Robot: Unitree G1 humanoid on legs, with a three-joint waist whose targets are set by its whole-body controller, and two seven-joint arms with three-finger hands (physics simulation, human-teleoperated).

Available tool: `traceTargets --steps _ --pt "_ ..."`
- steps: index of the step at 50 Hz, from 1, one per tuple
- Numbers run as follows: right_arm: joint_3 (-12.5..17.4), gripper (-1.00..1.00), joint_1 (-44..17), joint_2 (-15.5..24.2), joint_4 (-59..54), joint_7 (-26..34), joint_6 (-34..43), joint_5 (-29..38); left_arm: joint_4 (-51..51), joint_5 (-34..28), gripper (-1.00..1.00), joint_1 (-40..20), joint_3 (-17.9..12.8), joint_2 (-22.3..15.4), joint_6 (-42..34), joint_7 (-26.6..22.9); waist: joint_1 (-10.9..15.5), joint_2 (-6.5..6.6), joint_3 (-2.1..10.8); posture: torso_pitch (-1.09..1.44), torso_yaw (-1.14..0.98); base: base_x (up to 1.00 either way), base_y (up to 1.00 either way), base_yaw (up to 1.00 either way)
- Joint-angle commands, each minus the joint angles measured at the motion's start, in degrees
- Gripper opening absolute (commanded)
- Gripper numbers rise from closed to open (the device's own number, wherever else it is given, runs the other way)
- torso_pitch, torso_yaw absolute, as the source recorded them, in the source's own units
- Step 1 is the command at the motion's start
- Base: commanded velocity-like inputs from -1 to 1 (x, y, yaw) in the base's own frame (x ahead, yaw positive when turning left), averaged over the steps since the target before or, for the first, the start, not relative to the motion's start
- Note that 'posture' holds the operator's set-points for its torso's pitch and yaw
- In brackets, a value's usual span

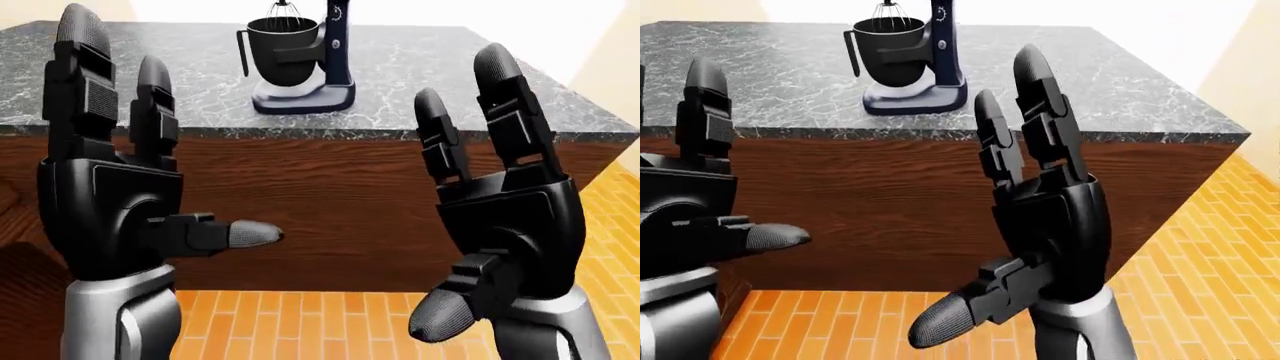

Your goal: Open the stand mixer head.

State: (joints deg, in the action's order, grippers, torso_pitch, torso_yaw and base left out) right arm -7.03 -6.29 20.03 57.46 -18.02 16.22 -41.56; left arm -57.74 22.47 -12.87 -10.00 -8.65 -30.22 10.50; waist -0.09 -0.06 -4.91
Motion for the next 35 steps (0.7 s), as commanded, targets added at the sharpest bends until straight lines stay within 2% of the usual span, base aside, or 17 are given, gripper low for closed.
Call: traceTargets --steps 1,3,7,8,9,13,17,18,20,21,22,26,27,29,30,31,35 --pt "1.6 1.0 -1.5 0.2 2.5 -0.2 -1.8 1.2 -2.3 0.1 1.0 -1.7 0.2 -0.3 1.6 -0.4 -0.3 1.4 -0.17 0.0 0.0 0.46 0.0 0.0" --pt "1.1 1.0 -1.4 0.5 2.5 -0.2 -2.1 1.3 -2.3 0.2 1.0 -1.8 0.1 -0.3 1.6 -0.3 -0.4 0.86 2.77 0.0 0.0 0.04 0.0 0.0" --pt "1.0 1.0 -1.1 1.6 2.5 -0.2 -3.4 -1.0 -2.3 0.2 1.0 -1.8 0.3 -0.3 1.5 -0.3 0.6 -1.32 5.28 0.0 0.0 0.15 0.0 0.0" --pt "1.1 1.0 -1.1 1.7 2.5 -0.3 -3.3 -1.0 -2.3 0.1 1.0 -1.9 0.2 -0.2 1.4 -0.3 0.6 -0.7 1.05 0.0 0.0 0.77 0.0 0.0" --pt "1.0 1.0 -1.0 1.5 2.5 -0.2 -3.2 -0.5 -2.3 0.2 1.0 -1.9 0.2 -0.2 1.4 -0.3 0.0 -0.33 -0.36 0.0 0.0 0.79 0.0 0.0" --pt "1.0 1.0 -1.4 0.8 2.5 -0.6 -2.7 0.7 -2.3 -0.1 1.0 -1.7 0.3 0.1 1.5 -0.6 -0.1 -1.73 2.42 0.0 0.0 0.16 0.0 0.0" --pt "1.0 1.0 -1.3 1.7 2.5 -0.6 -3.3 -1.4 -2.3 -0.1 1.0 -1.7 0.4 0.2 1.4 -0.6 -0.8 1.69 3.53 0.0 0.0 0.05 0.0 0.0" --pt "1.0 1.0 -1.4 2.0 2.5 -0.7 -3.4 -1.5 -2.3 -0.1 1.0 -1.8 0.5 0.1 1.4 -0.4 -0.1 0.35 2.33 0.0 0.0 0.55 0.0 0.0" --pt "0.9 1.0 -1.6 1.6 2.5 -1.2 -3.3 -0.1 -2.3 -0.1 1.0 -1.7 0.5 0.0 1.5 -0.4 0.0 1.44 0.28 0.0 0.0 0.5 0.0 0.0" --pt "0.8 1.0 -1.7 1.2 2.5 -1.2 -2.7 0.9 -2.3 0.0 1.0 -1.7 0.5 -0.1 1.5 -0.3 0.4 0.84 -0.48 0.0 0.0 0.0 0.0 0.0" --pt "0.7 1.0 -1.6 0.9 2.5 -1.0 -2.8 1.2 -2.3 0.1 1.0 -1.7 0.5 -0.2 1.6 -0.2 0.2 0.75 2.17 0.0 0.0 0.0 0.0 0.0" --pt "1.2 1.0 -1.7 0.7 2.5 -1.1 -3.0 0.3 -2.3 0.3 1.0 -1.7 0.5 -0.5 1.7 0.0 1.1 -3.16 3.07 0.0 0.0 0.0 0.0 0.0" --pt "1.3 1.0 -1.7 1.1 2.5 -1.1 -3.2 -0.7 -2.3 0.3 1.0 -1.7 0.5 -0.5 1.7 0.1 0.7 -0.91 2.35 0.0 0.0 0.0 0.0 0.0" --pt "0.7 1.0 -1.0 2.3 2.5 -0.7 -3.8 -2.0 -2.3 0.4 1.0 -1.6 0.6 -0.6 1.8 0.1 0.2 -0.73 3.55 0.0 0.0 0.36 0.0 0.0" --pt "0.4 1.0 -0.9 2.4 2.5 -0.6 -4.2 -1.4 -2.3 0.4 1.0 -1.6 0.6 -0.7 1.8 0.2 0.2 -0.78 0.85 0.0 0.0 0.66 0.0 0.0" --pt "0.4 1.0 -0.9 2.2 2.5 -0.6 -4.1 -0.9 -2.3 0.5 1.0 -1.7 0.5 -0.7 1.8 0.3 0.1 -0.94 0.52 0.0 0.0 0.34 0.0 0.0" --pt "0.2 1.0 -1.0 1.1 2.5 -0.4 -3.5 1.6 -2.3 0.6 1.0 -1.7 0.5 -0.7 1.7 0.3 -0.8 1.03 3.95 0.0 0.0 0.04 0.0 0.0"
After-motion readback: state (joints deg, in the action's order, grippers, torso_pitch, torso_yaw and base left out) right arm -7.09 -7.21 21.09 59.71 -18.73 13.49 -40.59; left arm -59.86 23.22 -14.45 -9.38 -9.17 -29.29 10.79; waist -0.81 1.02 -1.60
